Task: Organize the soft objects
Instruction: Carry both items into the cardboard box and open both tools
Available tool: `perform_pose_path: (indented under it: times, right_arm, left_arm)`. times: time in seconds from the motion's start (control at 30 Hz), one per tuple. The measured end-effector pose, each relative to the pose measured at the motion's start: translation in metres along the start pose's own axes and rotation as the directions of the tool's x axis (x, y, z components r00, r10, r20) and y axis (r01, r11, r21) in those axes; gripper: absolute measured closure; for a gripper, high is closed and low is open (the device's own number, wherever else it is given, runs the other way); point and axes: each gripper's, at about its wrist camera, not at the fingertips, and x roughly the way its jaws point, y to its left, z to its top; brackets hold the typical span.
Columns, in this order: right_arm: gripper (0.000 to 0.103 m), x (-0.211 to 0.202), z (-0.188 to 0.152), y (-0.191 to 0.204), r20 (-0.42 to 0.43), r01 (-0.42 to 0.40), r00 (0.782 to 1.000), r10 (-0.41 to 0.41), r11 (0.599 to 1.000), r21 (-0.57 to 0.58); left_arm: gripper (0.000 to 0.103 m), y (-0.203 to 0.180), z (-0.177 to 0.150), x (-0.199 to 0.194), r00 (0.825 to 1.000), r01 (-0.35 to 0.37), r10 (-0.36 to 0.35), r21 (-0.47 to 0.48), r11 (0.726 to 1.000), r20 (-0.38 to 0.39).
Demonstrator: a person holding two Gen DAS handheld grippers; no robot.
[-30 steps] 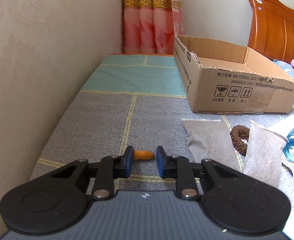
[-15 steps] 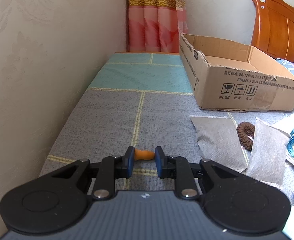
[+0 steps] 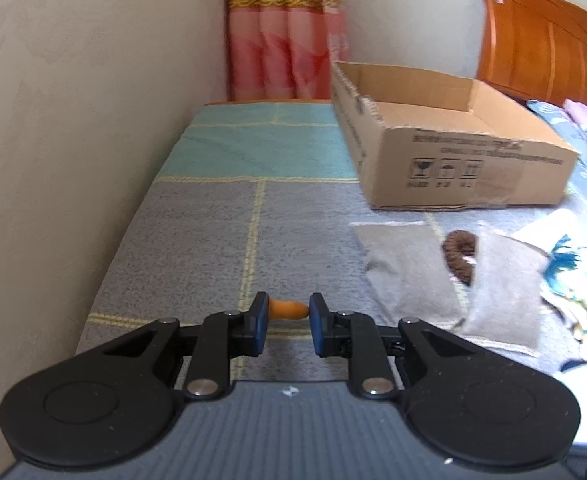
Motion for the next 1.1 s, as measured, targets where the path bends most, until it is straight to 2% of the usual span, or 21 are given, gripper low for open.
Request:
perform_pose_path:
  times: [0.3, 0.57, 0.7, 0.87, 0.97, 1.0, 1.03, 1.07, 1.1]
  right_arm:
    - [0.050, -0.016, 0.017, -0.019, 0.033, 0.036, 0.999, -0.036, 0.999, 0.019]
    - [0.050, -0.028, 0.039, -0.056, 0.076, 0.103, 0.991, -0.108, 0.993, 0.062]
    - [0.050, -0.032, 0.053, -0.080, 0.101, 0.148, 0.982, -0.157, 0.985, 0.088]
    - [0.050, -0.035, 0.067, -0.109, 0.125, 0.191, 0.970, -0.208, 0.973, 0.132]
    - [0.050, -0.035, 0.073, -0.124, 0.128, 0.217, 0.963, -0.238, 0.963, 0.158]
    - [0.050, -0.036, 0.074, -0.127, 0.130, 0.224, 0.960, -0.247, 0.960, 0.165]
    - [0.050, -0.036, 0.074, -0.131, 0.131, 0.232, 0.958, -0.255, 0.958, 0.171]
    - [0.050, -0.036, 0.075, -0.134, 0.131, 0.239, 0.956, -0.263, 0.955, 0.176]
    - [0.050, -0.036, 0.075, -0.137, 0.130, 0.243, 0.955, -0.268, 0.953, 0.180]
  left_arm:
    - [0.083, -0.015, 0.021, -0.031, 0.995, 0.103, -0.104, 0.046, 0.994, 0.010]
    - [0.083, -0.041, 0.083, -0.037, 0.977, 0.180, -0.194, 0.144, 0.973, 0.090]
    - [0.083, -0.060, 0.129, -0.017, 0.970, 0.188, -0.213, 0.200, 0.962, 0.115]
    - [0.083, -0.085, 0.184, 0.033, 0.978, 0.152, -0.181, 0.240, 0.959, 0.106]
    - [0.082, -0.093, 0.207, 0.066, 0.985, 0.128, -0.149, 0.214, 0.968, 0.089]
    - [0.081, -0.094, 0.211, 0.076, 0.987, 0.125, -0.143, 0.202, 0.971, 0.078]
    - [0.073, -0.095, 0.213, 0.085, 0.990, 0.107, -0.122, 0.190, 0.976, 0.073]
    - [0.057, -0.095, 0.215, 0.093, 0.992, 0.092, -0.106, 0.188, 0.978, 0.066]
    - [0.048, -0.096, 0.214, 0.097, 0.993, 0.079, -0.093, 0.189, 0.979, 0.068]
